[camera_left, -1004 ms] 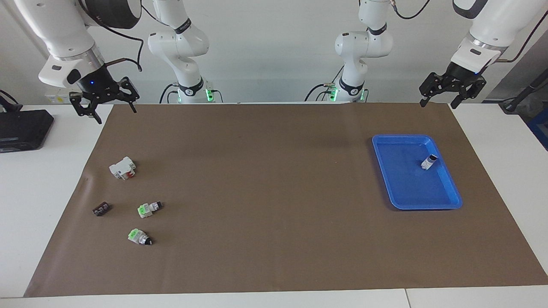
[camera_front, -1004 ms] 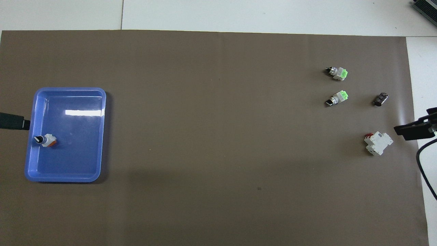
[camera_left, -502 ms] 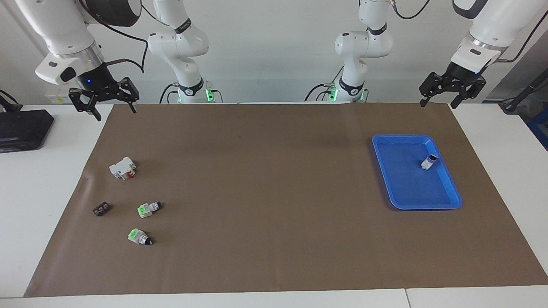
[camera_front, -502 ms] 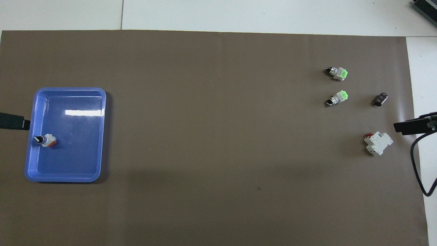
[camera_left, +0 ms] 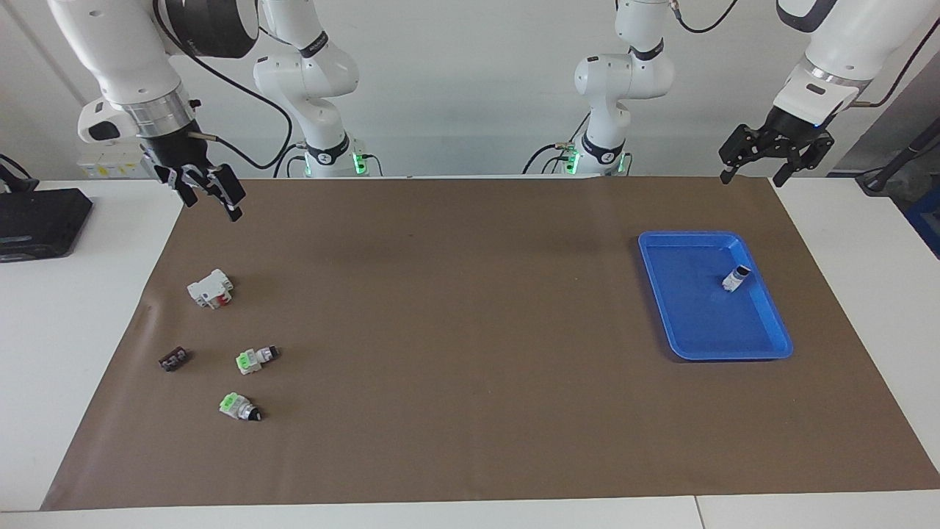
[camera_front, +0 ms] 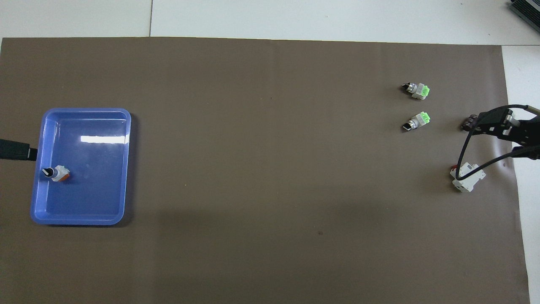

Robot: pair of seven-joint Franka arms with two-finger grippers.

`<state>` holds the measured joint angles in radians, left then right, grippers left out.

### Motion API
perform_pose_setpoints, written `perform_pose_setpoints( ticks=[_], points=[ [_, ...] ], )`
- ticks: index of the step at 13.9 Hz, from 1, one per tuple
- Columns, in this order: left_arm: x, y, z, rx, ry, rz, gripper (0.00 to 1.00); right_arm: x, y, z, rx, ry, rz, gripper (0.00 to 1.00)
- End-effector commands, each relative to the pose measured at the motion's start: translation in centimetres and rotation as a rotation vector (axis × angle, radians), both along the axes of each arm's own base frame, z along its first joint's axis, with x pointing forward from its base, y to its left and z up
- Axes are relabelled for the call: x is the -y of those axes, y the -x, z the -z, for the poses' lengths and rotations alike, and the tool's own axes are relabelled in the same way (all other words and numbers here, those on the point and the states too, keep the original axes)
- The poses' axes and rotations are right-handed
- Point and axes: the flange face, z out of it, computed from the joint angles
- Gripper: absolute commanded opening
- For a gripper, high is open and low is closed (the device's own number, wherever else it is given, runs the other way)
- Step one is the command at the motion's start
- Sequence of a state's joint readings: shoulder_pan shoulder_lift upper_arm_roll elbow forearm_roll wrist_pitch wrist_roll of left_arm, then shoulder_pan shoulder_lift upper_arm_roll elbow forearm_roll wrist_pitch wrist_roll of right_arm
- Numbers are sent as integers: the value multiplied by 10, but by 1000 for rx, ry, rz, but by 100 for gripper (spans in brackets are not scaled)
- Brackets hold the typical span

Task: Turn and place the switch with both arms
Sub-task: 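Reach the right gripper down to the green-topped switch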

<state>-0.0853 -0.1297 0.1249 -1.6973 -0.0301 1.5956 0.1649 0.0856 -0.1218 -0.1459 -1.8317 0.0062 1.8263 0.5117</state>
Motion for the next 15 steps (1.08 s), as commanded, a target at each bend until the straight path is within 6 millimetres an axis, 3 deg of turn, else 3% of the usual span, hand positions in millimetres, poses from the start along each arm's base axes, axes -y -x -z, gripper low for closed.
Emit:
perform_pose_setpoints(
  ticks=[1, 5, 6, 9, 15],
  points=[
    [-2, 9, -1, 6, -1, 1, 100, -3, -2, 26, 24, -81, 215, 100],
    [-2, 9, -1, 6, -1, 1, 100, -1, -41, 107, -11, -64, 244, 100],
    [-2, 9, -1, 6, -1, 1, 100, -2, -48, 118, 8, -58, 236, 100],
    [-2, 9, -1, 6, -1, 1, 100, 1, -62, 178, -15, -25, 227, 100],
    [-2, 9, -1, 6, -1, 1, 100, 32, -76, 243, 18, -3, 276, 100]
  ],
)
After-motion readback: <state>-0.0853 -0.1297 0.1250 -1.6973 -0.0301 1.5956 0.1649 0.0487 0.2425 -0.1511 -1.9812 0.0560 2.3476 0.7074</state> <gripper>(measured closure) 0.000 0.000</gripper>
